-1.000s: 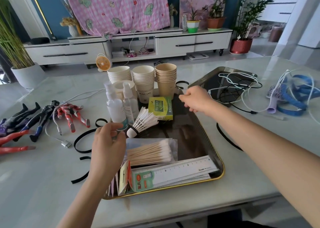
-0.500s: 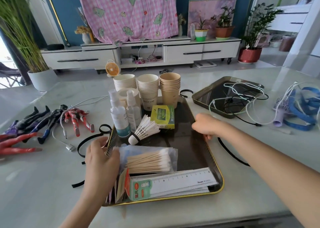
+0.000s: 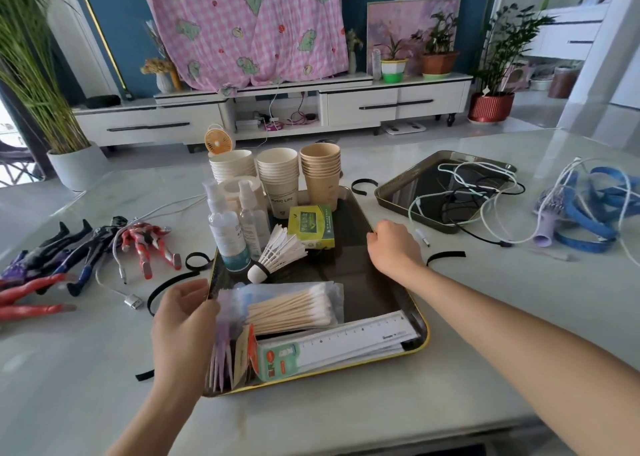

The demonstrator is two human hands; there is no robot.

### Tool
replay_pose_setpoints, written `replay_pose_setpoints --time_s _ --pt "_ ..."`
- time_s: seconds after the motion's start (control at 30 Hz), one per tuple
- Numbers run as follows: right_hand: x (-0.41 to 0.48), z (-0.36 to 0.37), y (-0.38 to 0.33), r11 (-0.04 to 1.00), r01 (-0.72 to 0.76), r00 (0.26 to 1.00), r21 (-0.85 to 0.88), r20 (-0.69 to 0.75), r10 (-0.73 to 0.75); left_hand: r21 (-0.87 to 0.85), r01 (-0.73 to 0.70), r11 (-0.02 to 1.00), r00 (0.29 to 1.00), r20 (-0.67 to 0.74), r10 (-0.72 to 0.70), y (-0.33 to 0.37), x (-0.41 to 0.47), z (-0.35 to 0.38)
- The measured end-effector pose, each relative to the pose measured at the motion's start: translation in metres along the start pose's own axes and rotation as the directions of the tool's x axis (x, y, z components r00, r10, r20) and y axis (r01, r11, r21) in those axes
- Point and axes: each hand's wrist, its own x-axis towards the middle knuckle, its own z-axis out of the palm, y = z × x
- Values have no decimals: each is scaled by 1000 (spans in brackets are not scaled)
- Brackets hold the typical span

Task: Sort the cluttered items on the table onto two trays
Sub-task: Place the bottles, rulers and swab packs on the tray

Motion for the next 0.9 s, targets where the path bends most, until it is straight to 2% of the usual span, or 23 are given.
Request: replay_pose_setpoints --time_s 0.13,0.3,0.43,0.6,0.73,0.9 --pt "12 3 2 1000 -3 1000 1 19 3 -76 49 996 998 -34 -51 0 5 3" --pt "19 -6 9 992 13 987 122 154 -32 -91 30 995 999 -39 -34 -2 7 4" --pt "13 -30 14 990 42 974 136 214 -71 -11 -70 997 996 -56 70 1 0 4" --pt "-1 -66 32 971 -16 974 238 224 -39 119 -303 946 944 -97 315 10 -16 10" --pt "-22 -95 60 966 -71 963 248 271 1 121 -393 912 917 -29 399 23 -43 22" --pt "-60 -116 122 935 -224 946 274 291 142 136 -405 904 911 151 385 41 -89 52"
